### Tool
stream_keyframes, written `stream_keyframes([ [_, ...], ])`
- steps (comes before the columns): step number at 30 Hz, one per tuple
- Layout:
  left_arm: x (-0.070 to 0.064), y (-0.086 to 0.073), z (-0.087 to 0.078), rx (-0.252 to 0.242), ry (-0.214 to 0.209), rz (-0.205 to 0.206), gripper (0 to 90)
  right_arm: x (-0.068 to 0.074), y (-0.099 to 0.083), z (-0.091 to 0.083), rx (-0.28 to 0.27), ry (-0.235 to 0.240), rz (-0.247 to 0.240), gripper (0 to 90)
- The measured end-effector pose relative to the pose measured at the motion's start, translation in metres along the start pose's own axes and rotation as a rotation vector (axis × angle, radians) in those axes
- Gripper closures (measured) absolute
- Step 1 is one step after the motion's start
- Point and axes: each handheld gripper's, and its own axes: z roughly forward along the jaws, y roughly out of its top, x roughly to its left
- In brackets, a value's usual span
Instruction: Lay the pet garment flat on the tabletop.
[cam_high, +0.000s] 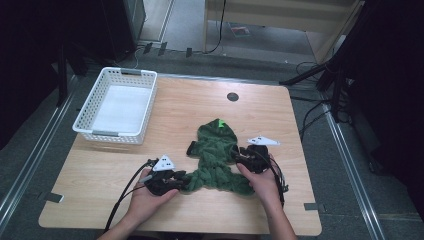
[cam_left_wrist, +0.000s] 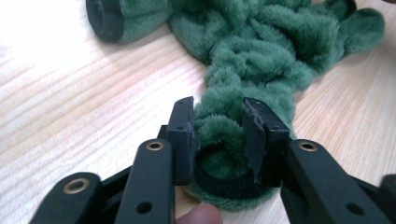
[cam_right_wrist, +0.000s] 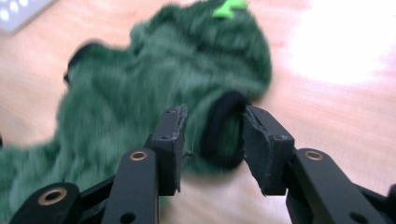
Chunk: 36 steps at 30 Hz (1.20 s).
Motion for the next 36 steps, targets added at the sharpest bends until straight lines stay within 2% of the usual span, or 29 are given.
stream_keyframes([
  [2,0.000,0.000,-0.001,0.005,0.001,0.001,68.2,-0.002,-0.009,0.000,0.008,-0.002,-0.004,63.4],
  [4,0.000,-0.002,-0.002,0.008,0.004,0.008,70.0,-0.005,-0.014,0.000,-0.008,-0.012,0.030,69.2],
  [6,0.002,-0.003,-0.002,0.002,-0.001,-0.001,71.4,-0.008,-0.015,0.001,-0.035,-0.002,0.072,70.8],
  [7,0.002,-0.003,-0.002,0.001,-0.002,-0.003,72.3,-0.008,-0.014,0.001,-0.048,0.007,0.079,71.1],
  [9,0.004,-0.002,-0.003,0.003,-0.002,-0.010,73.4,-0.006,-0.012,0.002,-0.049,0.010,0.075,71.1],
  [12,0.007,-0.002,-0.009,-0.018,0.005,-0.029,73.2,-0.002,-0.012,-0.002,-0.054,-0.024,0.059,70.4],
  [15,0.012,-0.003,-0.019,-0.064,0.002,-0.037,67.9,-0.002,-0.018,-0.010,-0.067,-0.031,0.051,68.2],
  [17,0.015,-0.005,-0.027,-0.108,0.002,-0.037,62.8,-0.006,-0.023,-0.018,-0.092,-0.021,0.052,63.8],
  [20,0.022,-0.011,-0.045,-0.192,0.019,-0.036,53.0,-0.014,-0.034,-0.031,-0.139,-0.020,0.038,50.4],
  [21,0.025,-0.014,-0.052,-0.223,0.049,-0.039,46.5,-0.018,-0.039,-0.036,-0.156,-0.020,0.039,45.5],
  [23,0.032,-0.021,-0.067,-0.275,0.097,-0.053,39.9,-0.026,-0.047,-0.046,-0.182,-0.035,0.044,36.4],
  [26,0.046,-0.030,-0.089,-0.288,0.177,-0.095,22.6,-0.038,-0.057,-0.058,-0.189,-0.071,0.066,20.3],
  [28,0.055,-0.037,-0.104,-0.297,0.194,-0.133,14.0,-0.047,-0.063,-0.065,-0.189,-0.094,0.092,11.2],
  [30,0.064,-0.046,-0.119,-0.324,0.203,-0.149,12.2,-0.055,-0.068,-0.072,-0.195,-0.111,0.111,4.0],
  [31,0.069,-0.050,-0.126,-0.331,0.208,-0.150,7.5,-0.059,-0.071,-0.076,-0.195,-0.114,0.125,1.1],
  [32,0.075,-0.055,-0.133,-0.340,0.207,-0.160,1.6,-0.063,-0.073,-0.079,-0.196,-0.119,0.129,0.0],
  [33,0.081,-0.061,-0.140,-0.351,0.214,-0.179,0.0,-0.066,-0.076,-0.083,-0.196,-0.122,0.136,0.0],
  [36,0.101,-0.075,-0.160,-0.377,0.266,-0.255,0.0,-0.074,-0.088,-0.091,-0.196,-0.149,0.123,0.0],
])
